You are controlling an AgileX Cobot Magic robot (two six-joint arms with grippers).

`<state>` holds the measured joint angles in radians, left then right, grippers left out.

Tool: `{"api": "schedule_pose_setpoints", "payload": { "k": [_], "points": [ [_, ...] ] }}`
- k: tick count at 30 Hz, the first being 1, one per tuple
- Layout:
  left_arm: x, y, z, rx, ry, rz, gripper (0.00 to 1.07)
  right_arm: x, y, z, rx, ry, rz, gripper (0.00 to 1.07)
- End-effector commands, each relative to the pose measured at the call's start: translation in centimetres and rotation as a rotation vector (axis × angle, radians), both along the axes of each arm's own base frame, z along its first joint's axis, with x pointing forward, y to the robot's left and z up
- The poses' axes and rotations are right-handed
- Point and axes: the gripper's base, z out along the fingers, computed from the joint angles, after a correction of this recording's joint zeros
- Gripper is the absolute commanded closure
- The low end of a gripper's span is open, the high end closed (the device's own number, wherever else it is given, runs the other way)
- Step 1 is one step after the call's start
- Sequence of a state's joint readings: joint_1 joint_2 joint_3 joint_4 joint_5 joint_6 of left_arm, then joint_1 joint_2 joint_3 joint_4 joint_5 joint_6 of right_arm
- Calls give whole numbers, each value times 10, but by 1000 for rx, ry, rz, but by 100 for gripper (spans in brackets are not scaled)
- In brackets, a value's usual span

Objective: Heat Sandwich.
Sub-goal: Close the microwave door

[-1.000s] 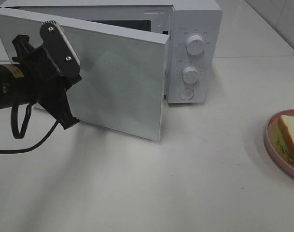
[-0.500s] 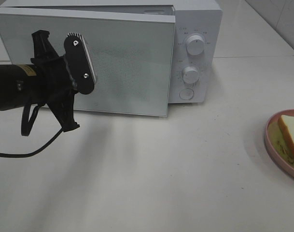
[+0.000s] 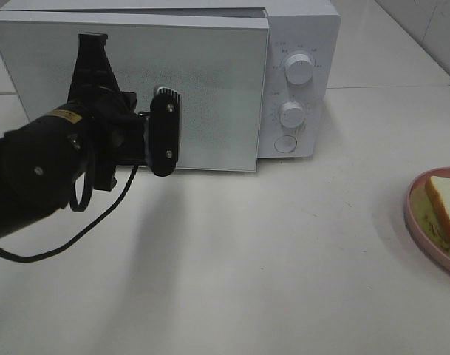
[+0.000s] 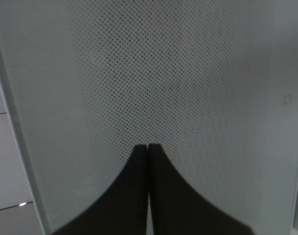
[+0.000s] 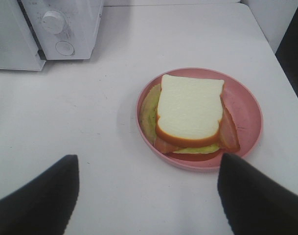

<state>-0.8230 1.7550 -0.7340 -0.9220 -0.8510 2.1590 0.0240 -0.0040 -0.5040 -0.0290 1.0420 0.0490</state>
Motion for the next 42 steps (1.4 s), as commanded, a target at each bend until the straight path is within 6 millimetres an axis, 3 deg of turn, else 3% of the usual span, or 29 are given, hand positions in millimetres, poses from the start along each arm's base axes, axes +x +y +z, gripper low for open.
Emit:
{"api": "schedule_pose_setpoints", "payload": {
  "k": [1,9,21,42],
  "points": [
    [3,-5,-4,44,-88,39,107,-4,-1,0,-15,-29,-4,32],
    [20,-18,-10,49,-200,115,107,-4,-1,0,-15,-29,-4,32],
    [31,-29,-15,-46,-211,151,107,-4,-1,0,-14,-29,-5,32],
    [54,-16,-21,-76,-210,181,107,-4,-1,0,-14,-29,-5,32]
  ]
}}
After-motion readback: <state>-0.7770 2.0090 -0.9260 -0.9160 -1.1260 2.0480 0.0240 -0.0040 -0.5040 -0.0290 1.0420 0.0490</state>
